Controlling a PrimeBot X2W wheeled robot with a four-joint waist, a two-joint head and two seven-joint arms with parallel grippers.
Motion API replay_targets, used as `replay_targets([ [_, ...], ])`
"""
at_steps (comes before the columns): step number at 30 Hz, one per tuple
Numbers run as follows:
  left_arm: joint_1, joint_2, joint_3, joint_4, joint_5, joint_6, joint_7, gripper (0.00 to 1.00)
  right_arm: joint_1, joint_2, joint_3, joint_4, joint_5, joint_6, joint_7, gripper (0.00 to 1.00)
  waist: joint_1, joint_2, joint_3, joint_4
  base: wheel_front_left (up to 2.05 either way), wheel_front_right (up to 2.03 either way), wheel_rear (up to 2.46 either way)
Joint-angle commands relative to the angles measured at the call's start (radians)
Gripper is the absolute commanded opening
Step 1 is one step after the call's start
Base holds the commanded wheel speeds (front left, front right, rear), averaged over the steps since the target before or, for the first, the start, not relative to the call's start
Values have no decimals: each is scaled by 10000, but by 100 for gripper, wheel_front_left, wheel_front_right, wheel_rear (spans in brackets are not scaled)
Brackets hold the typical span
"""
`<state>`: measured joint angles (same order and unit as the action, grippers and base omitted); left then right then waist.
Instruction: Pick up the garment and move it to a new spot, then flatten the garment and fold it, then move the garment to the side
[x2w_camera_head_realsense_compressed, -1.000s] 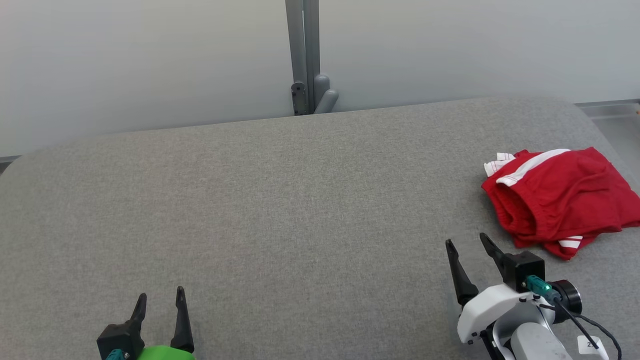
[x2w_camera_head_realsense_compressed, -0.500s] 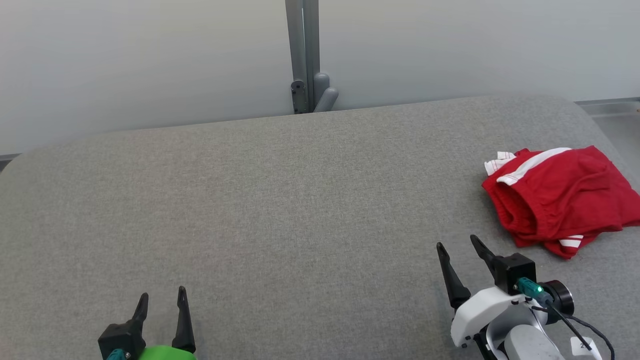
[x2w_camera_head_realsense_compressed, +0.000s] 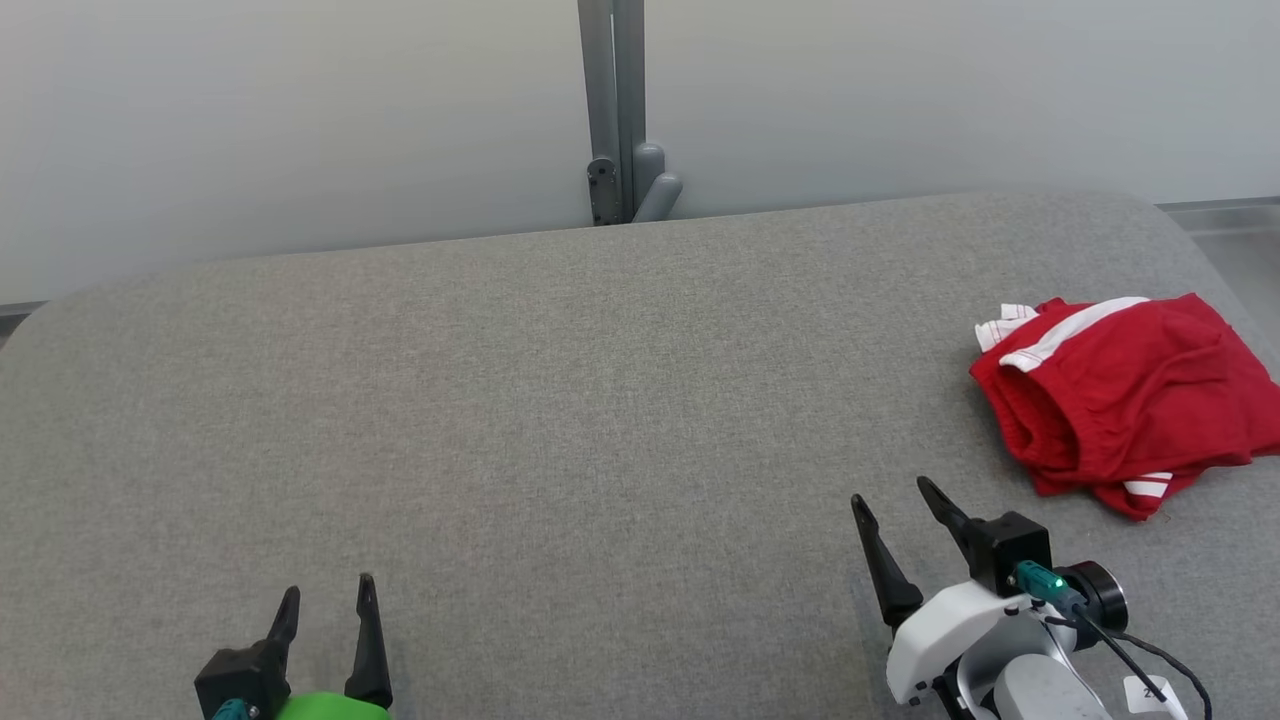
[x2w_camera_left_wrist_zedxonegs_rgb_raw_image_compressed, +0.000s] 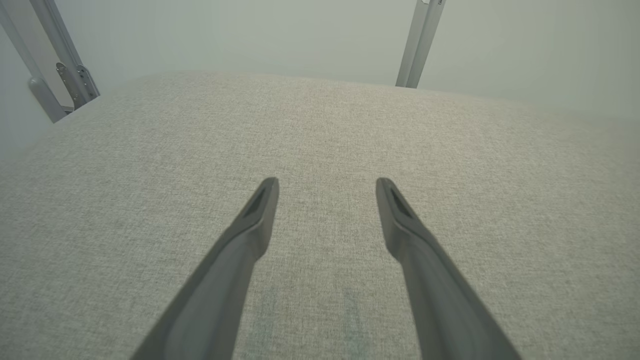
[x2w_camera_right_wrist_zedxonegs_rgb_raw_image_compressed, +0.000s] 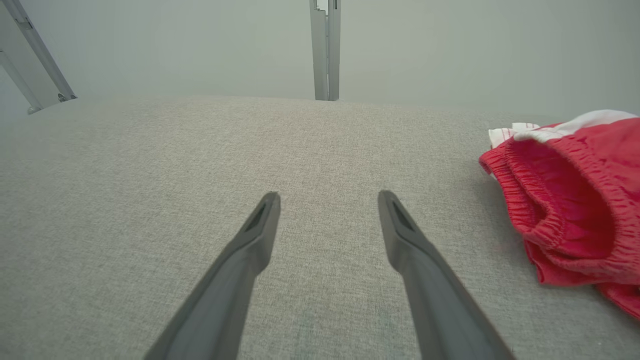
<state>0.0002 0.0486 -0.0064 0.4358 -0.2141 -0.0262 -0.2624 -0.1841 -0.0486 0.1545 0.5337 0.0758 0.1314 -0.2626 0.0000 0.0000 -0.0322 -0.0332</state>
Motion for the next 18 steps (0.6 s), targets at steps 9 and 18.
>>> replay_targets([
  [9,-89,-27,133,312,-613,-262,195,0,29,14,-69,131,381,2,147,0,0,0,15,-10,0,0,0],
  [18,-207,-20,274,15,-2310,-363,661,0,137,9,-376,-276,2289,0,603,0,0,0,39,15,0,0,0],
])
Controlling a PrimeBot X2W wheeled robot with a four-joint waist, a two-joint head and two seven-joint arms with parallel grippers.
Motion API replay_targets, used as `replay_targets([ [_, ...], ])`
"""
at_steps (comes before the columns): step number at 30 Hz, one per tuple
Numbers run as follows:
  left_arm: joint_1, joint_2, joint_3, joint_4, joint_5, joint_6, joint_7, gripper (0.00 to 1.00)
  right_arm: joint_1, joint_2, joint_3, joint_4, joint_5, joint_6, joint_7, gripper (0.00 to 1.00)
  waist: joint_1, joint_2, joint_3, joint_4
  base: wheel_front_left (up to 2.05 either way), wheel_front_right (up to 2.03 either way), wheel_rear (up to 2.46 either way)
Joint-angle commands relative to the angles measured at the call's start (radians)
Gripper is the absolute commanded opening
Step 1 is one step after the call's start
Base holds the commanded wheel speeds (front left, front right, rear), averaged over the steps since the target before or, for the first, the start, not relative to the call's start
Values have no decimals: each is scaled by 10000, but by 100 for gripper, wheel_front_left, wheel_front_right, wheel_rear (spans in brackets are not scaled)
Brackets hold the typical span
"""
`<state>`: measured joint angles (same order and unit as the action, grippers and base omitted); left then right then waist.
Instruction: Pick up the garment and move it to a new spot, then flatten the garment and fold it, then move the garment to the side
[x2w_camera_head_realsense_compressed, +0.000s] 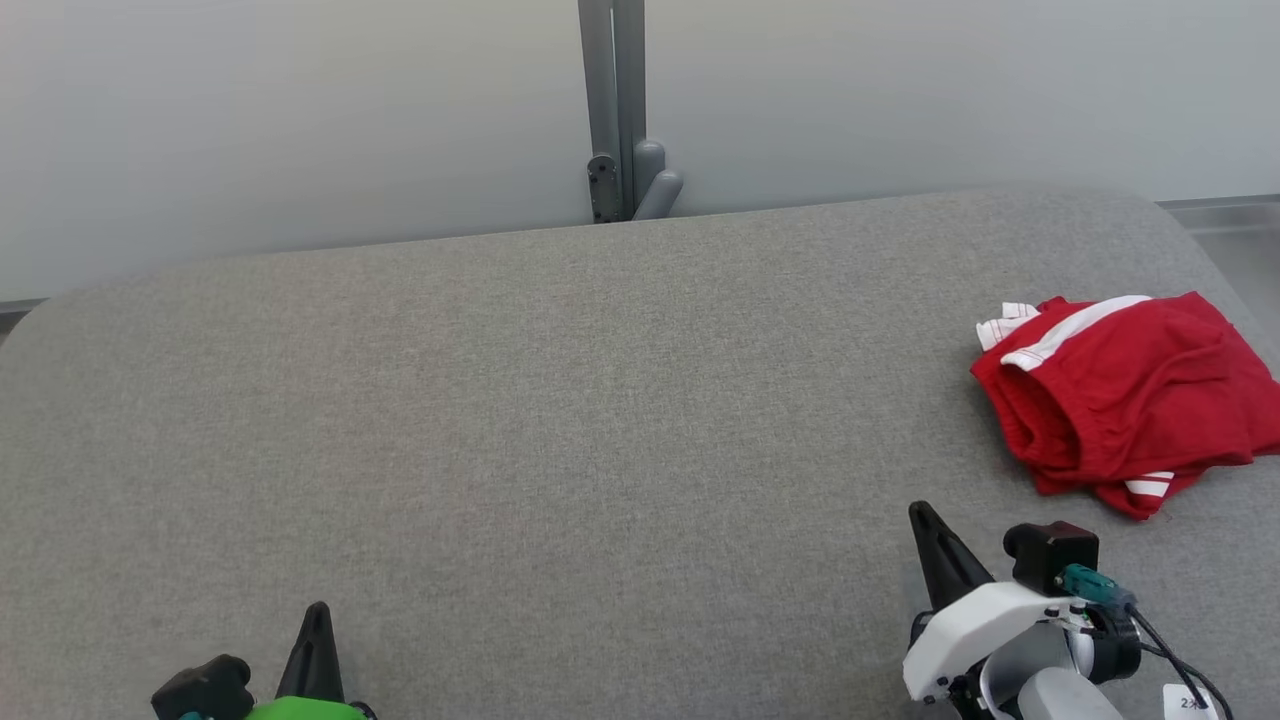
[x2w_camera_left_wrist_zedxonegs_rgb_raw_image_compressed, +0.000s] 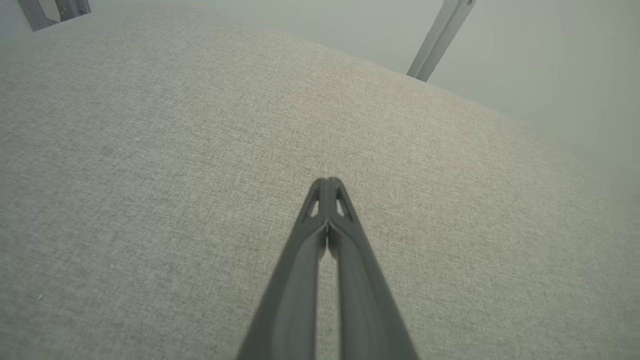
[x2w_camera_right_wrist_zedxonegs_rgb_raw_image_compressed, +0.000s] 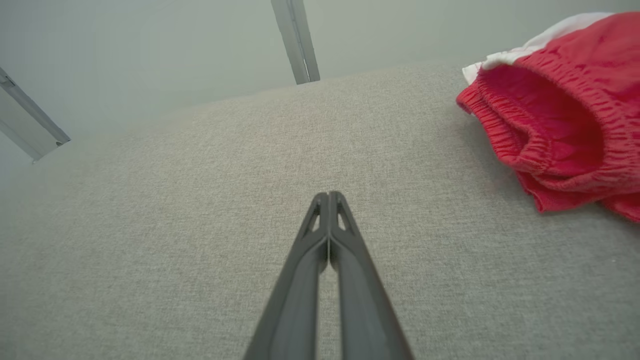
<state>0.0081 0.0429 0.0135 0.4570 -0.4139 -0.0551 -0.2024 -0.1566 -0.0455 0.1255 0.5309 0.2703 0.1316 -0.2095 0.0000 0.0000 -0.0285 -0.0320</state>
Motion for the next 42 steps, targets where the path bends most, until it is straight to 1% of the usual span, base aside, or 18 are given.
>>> replay_targets([
  [1,-290,39,79,-240,-486,-82,97,0,-123,-22,-113,-295,539,-2,110,0,0,0,4,5,0,0,0],
  [3,-295,39,85,-281,-661,-93,135,0,-108,-23,-139,-343,732,-2,151,0,0,0,7,8,0,0,0],
  [8,-334,43,128,-455,-1496,-143,330,0,-45,-25,-280,-558,1663,-2,354,0,0,0,21,22,0,0,0],
  [9,-355,45,150,-518,-1810,-161,409,0,-24,-26,-339,-636,2018,-3,435,0,0,0,27,27,0,0,0],
  [21,-487,55,307,-832,-3563,-267,881,0,81,-33,-677,-1047,3985,-4,904,0,0,0,59,61,0,0,0],
  [42,-704,70,545,-1278,-6150,-433,1596,0,209,-43,-1183,-1637,6879,-6,1615,0,0,0,117,119,0,0,0],
])
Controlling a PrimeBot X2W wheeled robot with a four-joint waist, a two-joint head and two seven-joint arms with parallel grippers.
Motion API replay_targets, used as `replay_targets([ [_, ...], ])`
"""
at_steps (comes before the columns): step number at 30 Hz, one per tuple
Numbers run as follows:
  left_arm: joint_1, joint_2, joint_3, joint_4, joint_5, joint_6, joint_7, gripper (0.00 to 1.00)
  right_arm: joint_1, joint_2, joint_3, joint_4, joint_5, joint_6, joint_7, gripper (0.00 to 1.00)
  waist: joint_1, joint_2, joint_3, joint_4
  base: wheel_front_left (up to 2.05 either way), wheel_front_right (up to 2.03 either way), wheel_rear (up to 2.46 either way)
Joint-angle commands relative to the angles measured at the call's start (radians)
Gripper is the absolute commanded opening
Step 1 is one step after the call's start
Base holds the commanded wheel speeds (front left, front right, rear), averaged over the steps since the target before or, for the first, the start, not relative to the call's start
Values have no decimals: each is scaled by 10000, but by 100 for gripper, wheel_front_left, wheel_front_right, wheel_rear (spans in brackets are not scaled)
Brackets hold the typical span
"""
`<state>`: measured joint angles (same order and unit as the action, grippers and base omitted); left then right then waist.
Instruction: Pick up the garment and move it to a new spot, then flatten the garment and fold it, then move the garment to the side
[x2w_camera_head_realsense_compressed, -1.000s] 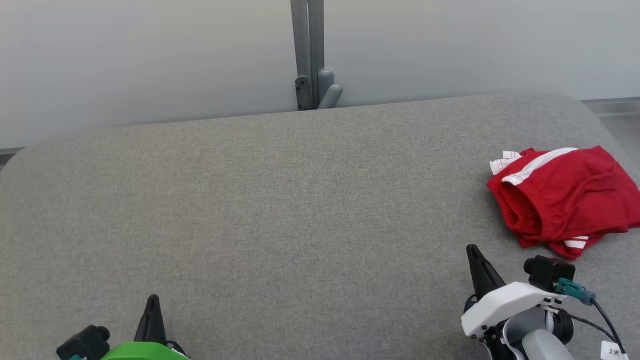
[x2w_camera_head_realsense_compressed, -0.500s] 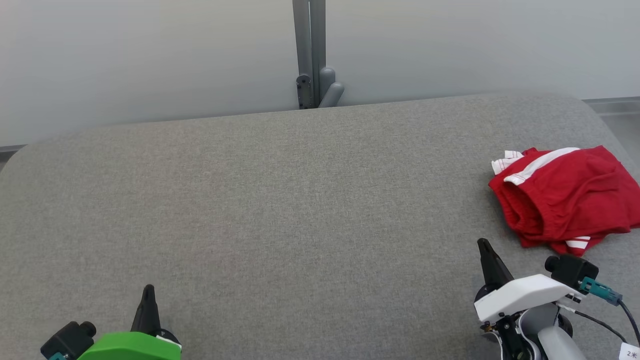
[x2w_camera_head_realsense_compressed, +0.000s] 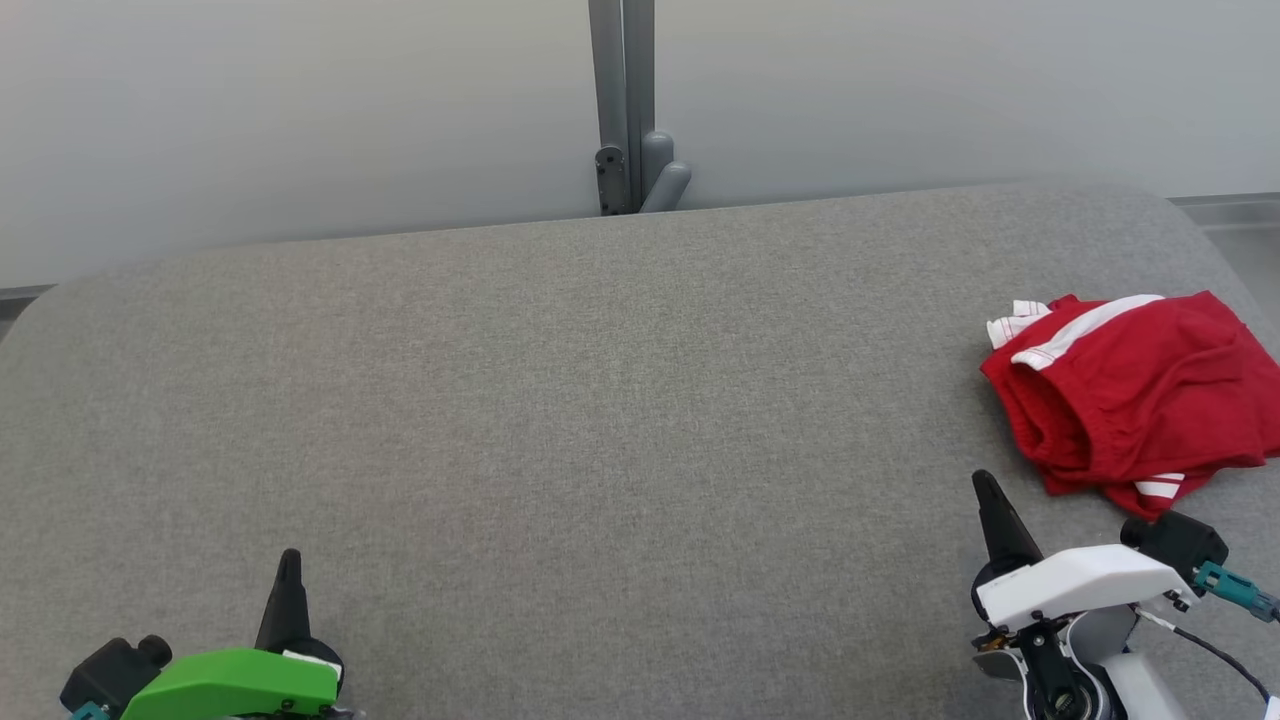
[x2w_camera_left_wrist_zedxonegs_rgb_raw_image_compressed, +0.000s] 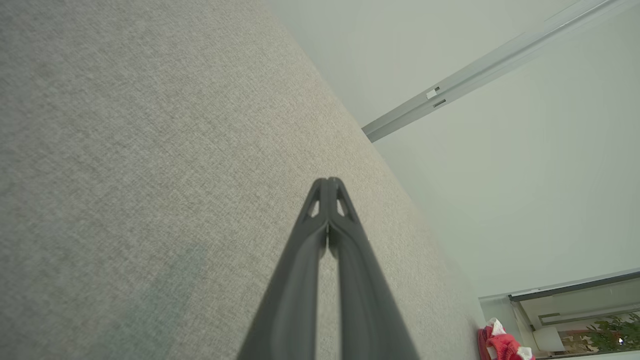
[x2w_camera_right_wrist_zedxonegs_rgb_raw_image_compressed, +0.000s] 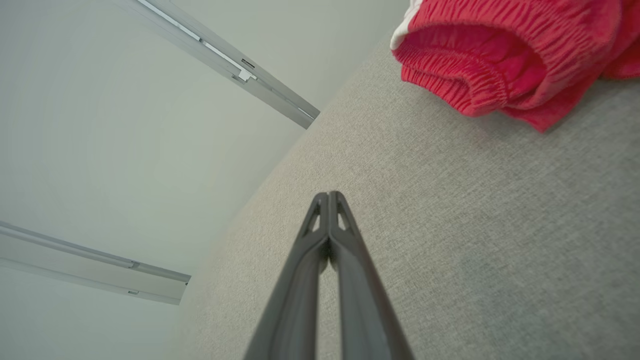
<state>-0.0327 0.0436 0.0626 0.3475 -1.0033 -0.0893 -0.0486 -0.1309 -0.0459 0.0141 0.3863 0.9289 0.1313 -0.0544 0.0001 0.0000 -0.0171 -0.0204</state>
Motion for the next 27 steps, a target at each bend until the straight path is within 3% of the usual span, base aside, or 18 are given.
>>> replay_targets([
  [1,-307,63,65,-199,-369,-93,85,0,-42,-40,-92,-216,418,-2,96,0,0,0,6,6,0,0,0],
  [27,-504,78,298,-621,-2907,-252,793,0,122,-50,-589,-790,3247,-1,791,0,0,0,76,78,0,0,0],
])
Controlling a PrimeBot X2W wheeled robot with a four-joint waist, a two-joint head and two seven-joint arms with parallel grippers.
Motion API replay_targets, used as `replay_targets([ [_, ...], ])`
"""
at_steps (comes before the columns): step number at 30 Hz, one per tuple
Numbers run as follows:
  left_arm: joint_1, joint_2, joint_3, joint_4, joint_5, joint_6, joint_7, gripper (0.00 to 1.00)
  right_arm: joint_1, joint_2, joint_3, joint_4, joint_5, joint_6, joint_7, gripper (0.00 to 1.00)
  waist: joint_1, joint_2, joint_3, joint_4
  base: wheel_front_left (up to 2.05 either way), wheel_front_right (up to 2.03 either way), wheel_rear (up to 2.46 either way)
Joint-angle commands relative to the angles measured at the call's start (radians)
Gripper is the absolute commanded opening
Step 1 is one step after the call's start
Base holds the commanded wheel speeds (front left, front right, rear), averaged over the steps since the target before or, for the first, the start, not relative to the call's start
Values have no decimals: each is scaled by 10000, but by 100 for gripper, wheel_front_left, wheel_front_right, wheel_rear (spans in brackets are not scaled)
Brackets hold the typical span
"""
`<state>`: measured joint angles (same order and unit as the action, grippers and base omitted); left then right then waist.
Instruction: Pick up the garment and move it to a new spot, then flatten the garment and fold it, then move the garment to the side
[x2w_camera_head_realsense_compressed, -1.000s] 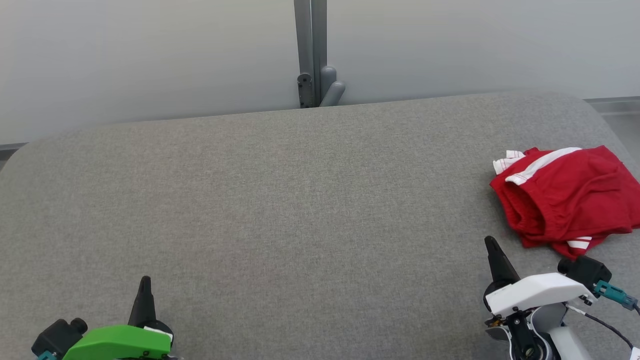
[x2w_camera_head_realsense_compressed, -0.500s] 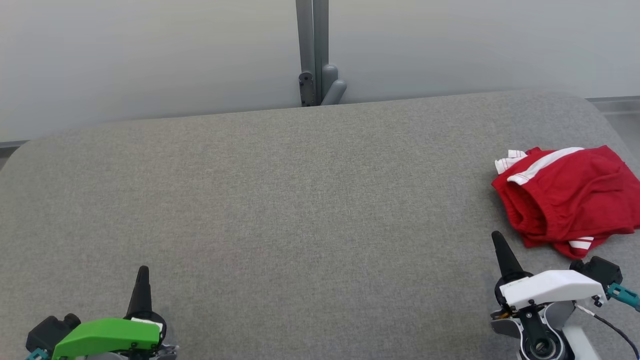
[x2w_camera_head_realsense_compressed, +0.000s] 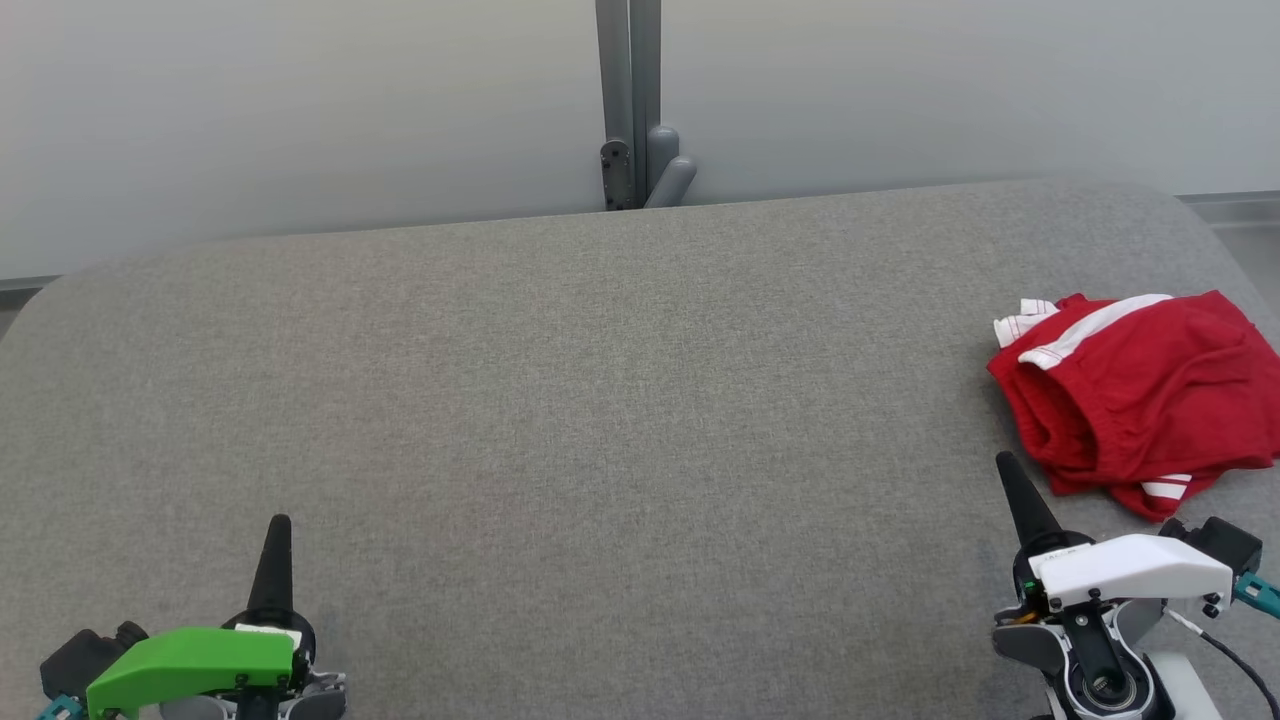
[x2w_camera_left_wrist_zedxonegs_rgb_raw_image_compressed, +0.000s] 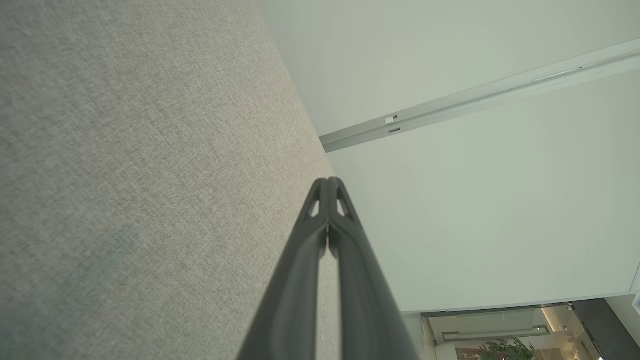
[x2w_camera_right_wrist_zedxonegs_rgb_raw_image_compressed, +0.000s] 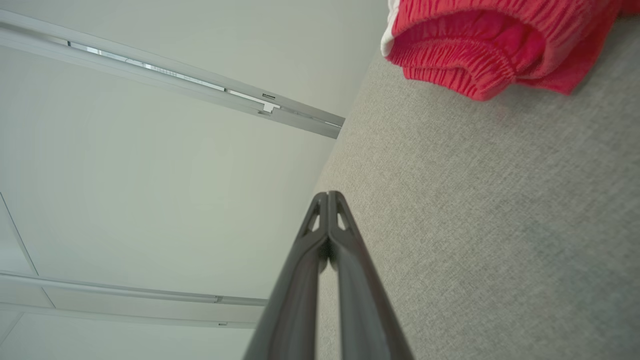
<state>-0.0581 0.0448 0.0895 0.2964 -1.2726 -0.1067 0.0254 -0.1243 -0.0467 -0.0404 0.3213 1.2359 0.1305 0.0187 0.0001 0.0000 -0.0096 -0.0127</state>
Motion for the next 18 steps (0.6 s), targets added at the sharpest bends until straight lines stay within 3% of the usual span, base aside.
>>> replay_targets([
  [1,-259,68,37,-126,-308,-85,79,0,61,-43,-61,-158,279,6,80,0,0,0,4,4,0,0,0],
  [18,-355,75,177,-341,-1622,-168,452,0,121,-48,-331,-461,1789,5,451,0,0,0,50,51,0,0,0],
])
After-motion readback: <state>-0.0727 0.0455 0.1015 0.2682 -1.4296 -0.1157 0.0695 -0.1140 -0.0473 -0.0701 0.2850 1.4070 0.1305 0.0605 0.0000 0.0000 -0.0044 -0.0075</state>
